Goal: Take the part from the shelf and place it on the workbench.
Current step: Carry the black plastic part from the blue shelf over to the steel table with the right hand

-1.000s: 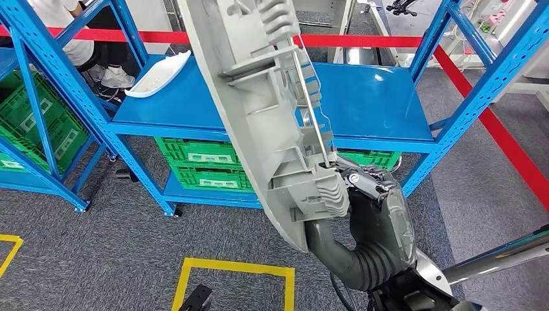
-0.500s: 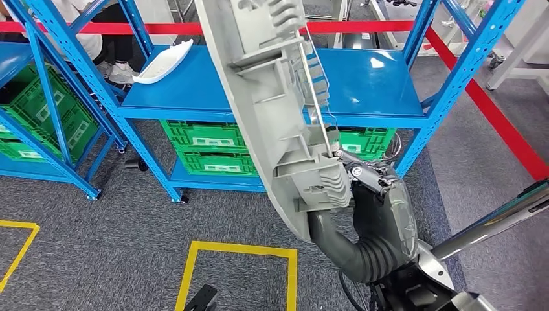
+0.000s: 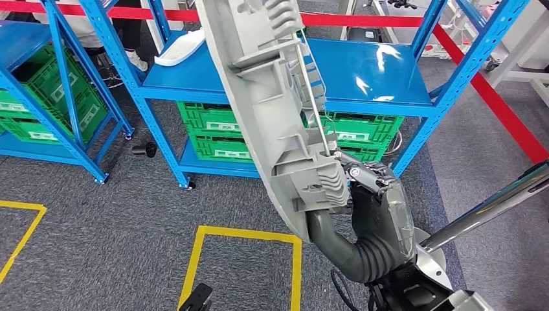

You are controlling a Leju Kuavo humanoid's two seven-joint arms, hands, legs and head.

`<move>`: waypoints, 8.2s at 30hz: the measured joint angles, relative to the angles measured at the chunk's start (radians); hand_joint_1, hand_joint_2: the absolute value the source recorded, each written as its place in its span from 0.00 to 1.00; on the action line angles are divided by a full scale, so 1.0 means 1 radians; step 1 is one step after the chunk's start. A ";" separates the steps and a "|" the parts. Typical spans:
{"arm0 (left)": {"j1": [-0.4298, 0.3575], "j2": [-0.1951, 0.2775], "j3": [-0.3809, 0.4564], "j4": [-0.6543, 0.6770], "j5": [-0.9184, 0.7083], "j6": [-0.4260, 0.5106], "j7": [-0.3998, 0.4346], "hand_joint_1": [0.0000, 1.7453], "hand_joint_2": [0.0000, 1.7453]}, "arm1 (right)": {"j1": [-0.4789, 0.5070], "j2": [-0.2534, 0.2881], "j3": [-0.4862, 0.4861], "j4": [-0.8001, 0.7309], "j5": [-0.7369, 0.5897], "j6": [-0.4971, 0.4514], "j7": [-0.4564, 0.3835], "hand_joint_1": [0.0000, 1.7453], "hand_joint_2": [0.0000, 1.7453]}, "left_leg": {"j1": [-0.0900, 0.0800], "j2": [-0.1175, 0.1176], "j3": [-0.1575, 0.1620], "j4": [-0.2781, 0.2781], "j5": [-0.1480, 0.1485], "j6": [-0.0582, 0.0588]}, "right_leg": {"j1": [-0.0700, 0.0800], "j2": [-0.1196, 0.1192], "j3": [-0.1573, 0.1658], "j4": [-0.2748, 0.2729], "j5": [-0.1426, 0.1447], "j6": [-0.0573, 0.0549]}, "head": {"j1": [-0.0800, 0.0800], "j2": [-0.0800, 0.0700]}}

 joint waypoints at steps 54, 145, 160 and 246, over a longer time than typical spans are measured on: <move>-0.019 -0.001 -0.017 0.002 -0.007 -0.008 0.002 0.00 1.00 | 0.010 -0.022 -0.008 -0.019 0.016 -0.006 0.012 1.00 1.00 | -0.001 -0.004 0.049 0.033 -0.041 -0.042 | 0.016 -0.005 0.051 -0.153 0.144 -0.048 | -0.012 0.000; -0.018 -0.018 -0.016 0.059 -0.026 -0.047 -0.011 0.00 1.00 | -0.001 -0.026 -0.007 0.005 0.068 0.012 -0.002 1.00 1.00 | 0.006 0.007 -0.089 0.139 -0.030 -0.060 | 0.004 -0.044 0.128 -0.157 0.067 -0.054 | -0.013 0.000; -0.012 -0.022 -0.016 0.064 -0.041 -0.046 -0.012 0.00 1.00 | 0.001 -0.028 -0.001 -0.001 0.102 0.016 0.014 1.00 1.00 | -0.002 -0.061 -0.046 0.009 0.027 -0.009 | 0.002 0.015 0.055 -0.002 0.023 -0.017 | 0.005 0.000; -0.027 -0.010 -0.016 0.070 -0.055 -0.058 0.003 0.00 1.00 | -0.020 -0.021 0.018 0.002 0.141 0.014 0.037 1.00 1.00 | 0.015 -0.014 -0.103 0.043 0.044 -0.034 | -0.010 -0.019 0.090 -0.008 -0.044 -0.004 | -0.008 0.000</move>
